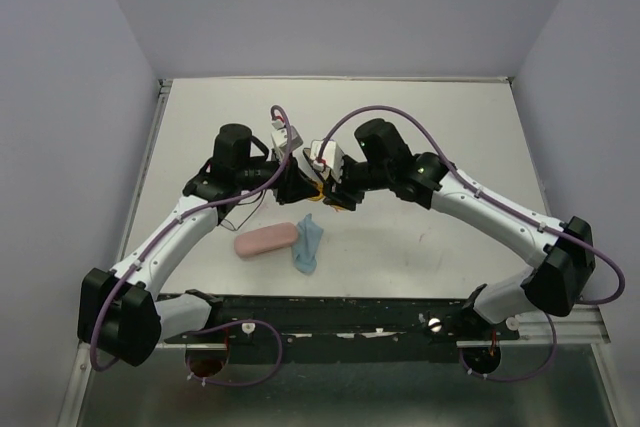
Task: Organize the sunglasses
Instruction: Pass from the left arm to the right
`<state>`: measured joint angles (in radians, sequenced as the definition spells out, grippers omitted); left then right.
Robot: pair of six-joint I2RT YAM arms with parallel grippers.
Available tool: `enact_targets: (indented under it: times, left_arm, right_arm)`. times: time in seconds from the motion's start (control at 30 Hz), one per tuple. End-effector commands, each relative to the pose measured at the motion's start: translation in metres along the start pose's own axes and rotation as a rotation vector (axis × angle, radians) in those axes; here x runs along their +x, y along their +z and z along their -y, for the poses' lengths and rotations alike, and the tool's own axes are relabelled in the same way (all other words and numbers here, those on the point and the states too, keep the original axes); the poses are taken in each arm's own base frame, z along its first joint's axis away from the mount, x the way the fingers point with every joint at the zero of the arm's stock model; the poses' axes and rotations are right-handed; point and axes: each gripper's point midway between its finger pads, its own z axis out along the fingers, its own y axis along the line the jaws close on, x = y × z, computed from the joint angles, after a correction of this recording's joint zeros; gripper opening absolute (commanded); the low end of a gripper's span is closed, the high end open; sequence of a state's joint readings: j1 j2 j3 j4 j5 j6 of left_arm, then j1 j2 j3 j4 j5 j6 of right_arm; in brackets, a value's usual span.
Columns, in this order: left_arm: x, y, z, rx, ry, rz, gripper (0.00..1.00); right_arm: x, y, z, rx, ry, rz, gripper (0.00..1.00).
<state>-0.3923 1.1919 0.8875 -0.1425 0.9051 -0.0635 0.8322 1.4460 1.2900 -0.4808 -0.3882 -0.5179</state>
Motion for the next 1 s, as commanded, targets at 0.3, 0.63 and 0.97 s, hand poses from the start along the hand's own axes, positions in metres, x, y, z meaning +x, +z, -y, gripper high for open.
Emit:
enact_targets:
  times: [0.3, 0.63, 0.97]
  left_arm:
    - [0.003, 0.003, 0.021, 0.112, 0.211, 0.001, 0.18]
    - [-0.012, 0.003, 0.016, 0.057, 0.202, 0.036, 0.80]
    - [-0.059, -0.031, -0.039, -0.454, -0.061, 0.194, 0.99]
  right_arm:
    - [0.009, 0.007, -0.018, -0.105, 0.063, -0.047, 0.31]
    - [0.002, 0.010, -0.005, -0.030, 0.137, -0.016, 0.01]
    - [0.032, 0.008, 0.031, 0.232, 0.384, -0.050, 0.01]
